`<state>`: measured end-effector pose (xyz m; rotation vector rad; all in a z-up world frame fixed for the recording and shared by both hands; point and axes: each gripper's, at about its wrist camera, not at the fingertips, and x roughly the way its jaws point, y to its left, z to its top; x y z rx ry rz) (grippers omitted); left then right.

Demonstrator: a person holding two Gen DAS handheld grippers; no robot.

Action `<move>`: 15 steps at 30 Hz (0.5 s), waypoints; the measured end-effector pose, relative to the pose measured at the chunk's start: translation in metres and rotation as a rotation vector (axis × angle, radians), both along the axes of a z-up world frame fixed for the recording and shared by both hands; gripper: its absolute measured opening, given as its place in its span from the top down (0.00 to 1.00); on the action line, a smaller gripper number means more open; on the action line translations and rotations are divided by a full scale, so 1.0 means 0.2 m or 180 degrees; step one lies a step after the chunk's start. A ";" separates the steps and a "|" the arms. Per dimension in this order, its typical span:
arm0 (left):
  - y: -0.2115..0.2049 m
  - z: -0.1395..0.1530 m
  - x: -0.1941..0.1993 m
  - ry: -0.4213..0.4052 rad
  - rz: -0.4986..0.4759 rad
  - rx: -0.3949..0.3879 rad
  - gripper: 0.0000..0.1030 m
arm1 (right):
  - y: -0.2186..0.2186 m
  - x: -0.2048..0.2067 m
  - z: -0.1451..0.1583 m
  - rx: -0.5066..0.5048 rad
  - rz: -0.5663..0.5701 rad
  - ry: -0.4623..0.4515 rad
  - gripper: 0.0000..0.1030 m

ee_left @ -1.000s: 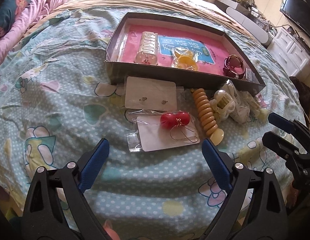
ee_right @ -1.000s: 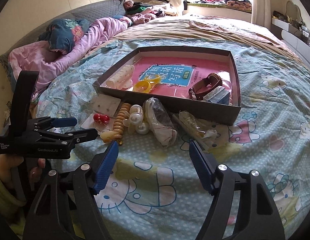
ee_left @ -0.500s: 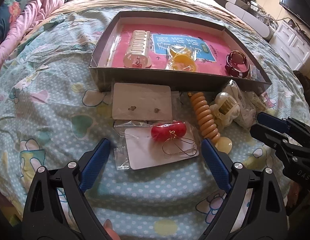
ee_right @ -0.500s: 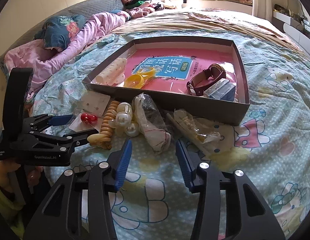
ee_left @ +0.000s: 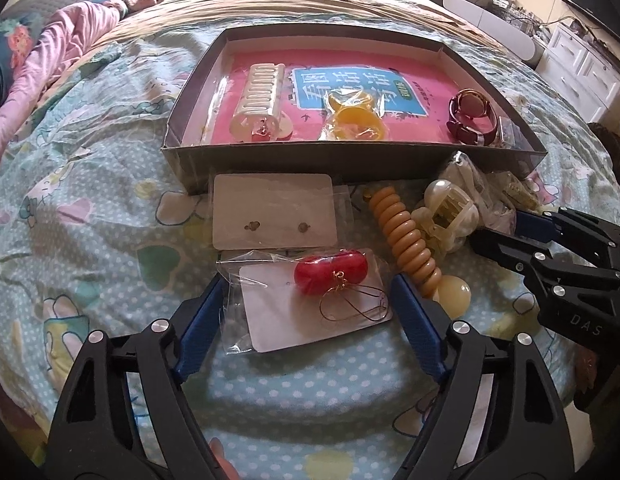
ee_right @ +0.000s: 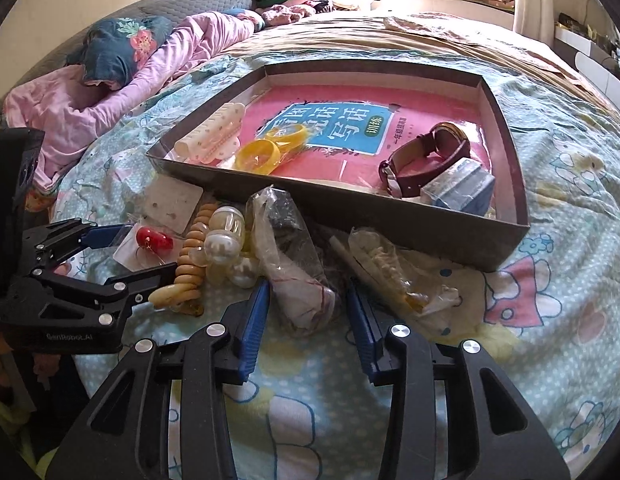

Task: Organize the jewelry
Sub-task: 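Grasp the bagged red bead earrings with the left gripper while the right grasps the bagged white item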

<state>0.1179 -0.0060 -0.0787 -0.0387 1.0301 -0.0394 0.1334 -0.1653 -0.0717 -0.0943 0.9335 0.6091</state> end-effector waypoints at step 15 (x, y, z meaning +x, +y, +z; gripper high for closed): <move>0.06 0.03 -0.06 -0.0069 0.0040 -0.0222 0.42 | 0.07 0.04 -0.02 -0.0072 0.0154 -0.0044 0.61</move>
